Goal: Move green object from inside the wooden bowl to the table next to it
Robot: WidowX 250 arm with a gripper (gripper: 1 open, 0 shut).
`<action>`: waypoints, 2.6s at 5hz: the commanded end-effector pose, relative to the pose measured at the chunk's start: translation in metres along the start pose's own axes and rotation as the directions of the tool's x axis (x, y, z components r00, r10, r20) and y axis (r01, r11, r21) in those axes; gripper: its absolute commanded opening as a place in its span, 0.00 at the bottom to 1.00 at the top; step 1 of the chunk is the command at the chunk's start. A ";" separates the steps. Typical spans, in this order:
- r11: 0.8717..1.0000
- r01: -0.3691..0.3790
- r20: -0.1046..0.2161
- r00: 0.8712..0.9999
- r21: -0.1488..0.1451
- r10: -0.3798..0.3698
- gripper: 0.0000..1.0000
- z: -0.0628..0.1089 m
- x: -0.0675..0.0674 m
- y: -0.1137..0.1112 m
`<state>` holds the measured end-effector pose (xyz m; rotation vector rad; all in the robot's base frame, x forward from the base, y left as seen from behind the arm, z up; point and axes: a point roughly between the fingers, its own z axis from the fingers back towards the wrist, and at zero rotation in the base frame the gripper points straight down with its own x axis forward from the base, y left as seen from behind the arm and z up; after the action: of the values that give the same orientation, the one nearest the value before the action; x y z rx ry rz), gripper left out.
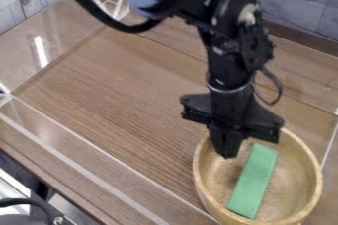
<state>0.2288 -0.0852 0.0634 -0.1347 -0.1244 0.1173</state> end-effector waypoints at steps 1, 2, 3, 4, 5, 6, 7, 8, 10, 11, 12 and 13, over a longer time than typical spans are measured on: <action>0.999 0.027 0.065 0.998 -0.034 -0.025 0.00 0.033 0.025 0.007; 0.997 0.064 0.057 0.996 -0.033 -0.062 0.00 0.036 0.035 0.014; 1.000 -0.002 0.059 0.998 -0.017 0.003 0.00 0.027 0.032 0.014; 0.998 -0.070 0.062 0.996 -0.002 0.070 0.00 0.021 0.027 0.014; 0.994 -0.106 0.064 0.992 0.007 0.105 0.00 0.021 0.023 0.012; 0.990 -0.143 0.068 0.988 0.016 0.142 0.00 0.023 0.019 0.010; 0.984 -0.178 0.075 0.982 0.022 0.176 0.00 0.026 0.016 0.007; 0.985 -0.171 0.076 0.983 0.024 0.169 0.00 0.037 0.020 0.012; 0.983 -0.184 0.081 0.980 0.025 0.182 0.00 0.052 0.025 0.005; 0.978 -0.208 0.083 0.975 0.030 0.205 0.00 0.052 0.025 -0.008; 0.975 -0.219 0.081 0.973 0.036 0.216 0.00 0.045 0.019 -0.011; 0.973 -0.228 0.076 0.972 0.042 0.224 0.00 0.037 0.012 -0.013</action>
<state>0.2326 -0.0893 0.0968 -0.0824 -0.1485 0.3579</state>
